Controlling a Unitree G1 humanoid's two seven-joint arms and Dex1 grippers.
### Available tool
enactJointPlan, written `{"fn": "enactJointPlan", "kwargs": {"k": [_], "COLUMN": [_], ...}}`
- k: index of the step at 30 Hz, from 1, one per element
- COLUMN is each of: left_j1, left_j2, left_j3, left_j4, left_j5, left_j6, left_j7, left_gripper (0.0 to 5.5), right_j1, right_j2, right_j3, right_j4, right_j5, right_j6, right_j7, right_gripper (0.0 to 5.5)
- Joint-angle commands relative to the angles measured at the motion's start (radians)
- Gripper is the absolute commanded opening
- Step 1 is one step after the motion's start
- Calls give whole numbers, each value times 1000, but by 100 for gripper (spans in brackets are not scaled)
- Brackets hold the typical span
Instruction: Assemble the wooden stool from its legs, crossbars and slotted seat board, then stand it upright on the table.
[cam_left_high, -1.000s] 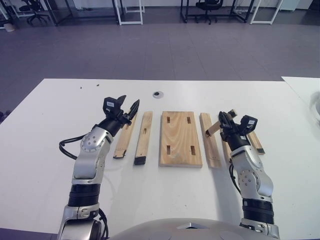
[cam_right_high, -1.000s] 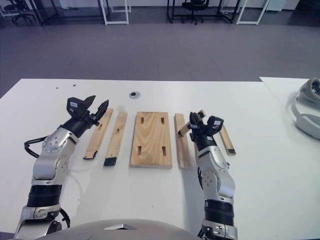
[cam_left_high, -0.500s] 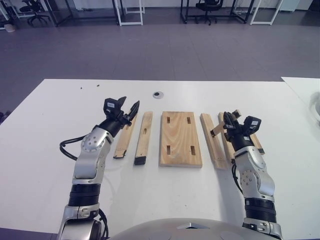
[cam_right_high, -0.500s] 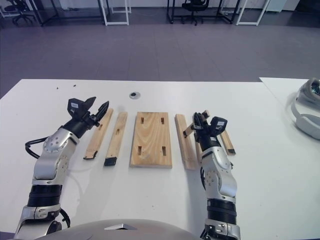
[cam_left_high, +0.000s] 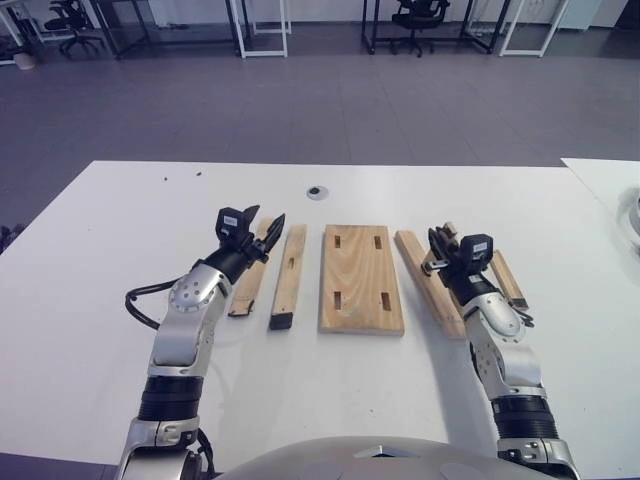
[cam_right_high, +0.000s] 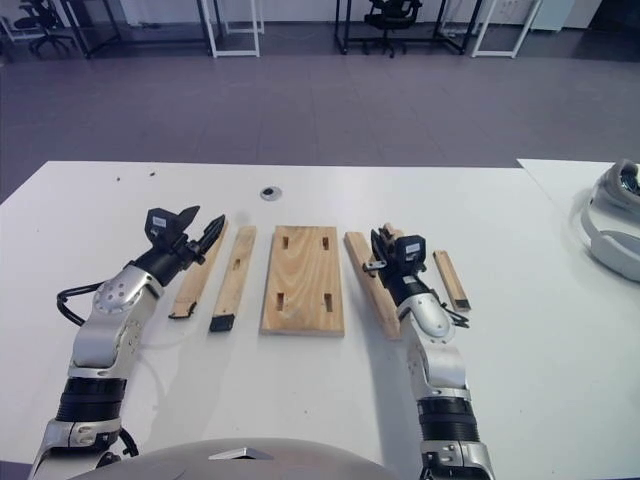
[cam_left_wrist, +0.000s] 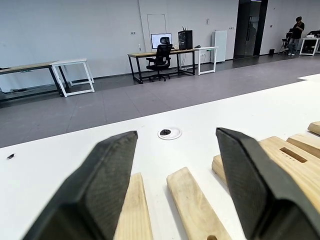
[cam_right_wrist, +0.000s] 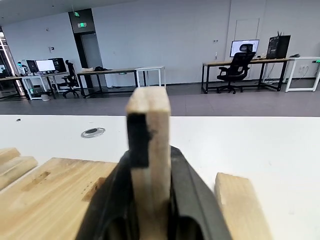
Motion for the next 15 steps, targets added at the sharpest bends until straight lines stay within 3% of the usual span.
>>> {"fn": "enactJointPlan", "kwargs": {"k": [1,5,12,15], "left_j1": [-17,-39,-47,-36], "left_j2": [-4,3,3,-8], "left_j3": [-1,53,74,56], "left_j4": [1,9,8,-8], "left_j5": [9,-25,-14,-9], "left_j6": [5,12,6,14], "left_j7": [16,24,42,47], "left_gripper": [288,288,288,288], "right_j1": [-30,-52,-19,0], "right_j2": [-27,-61,-124,-151], "right_j3": [6,6,74,113], "right_j4": [-16,-77,-232,-267], "right_j5": [-19,-13,-50,-81], "right_j6": [93,212,596,705], "right_j7": [-4,-9,-41,-48], "right_gripper": [129,212,344,344]}}
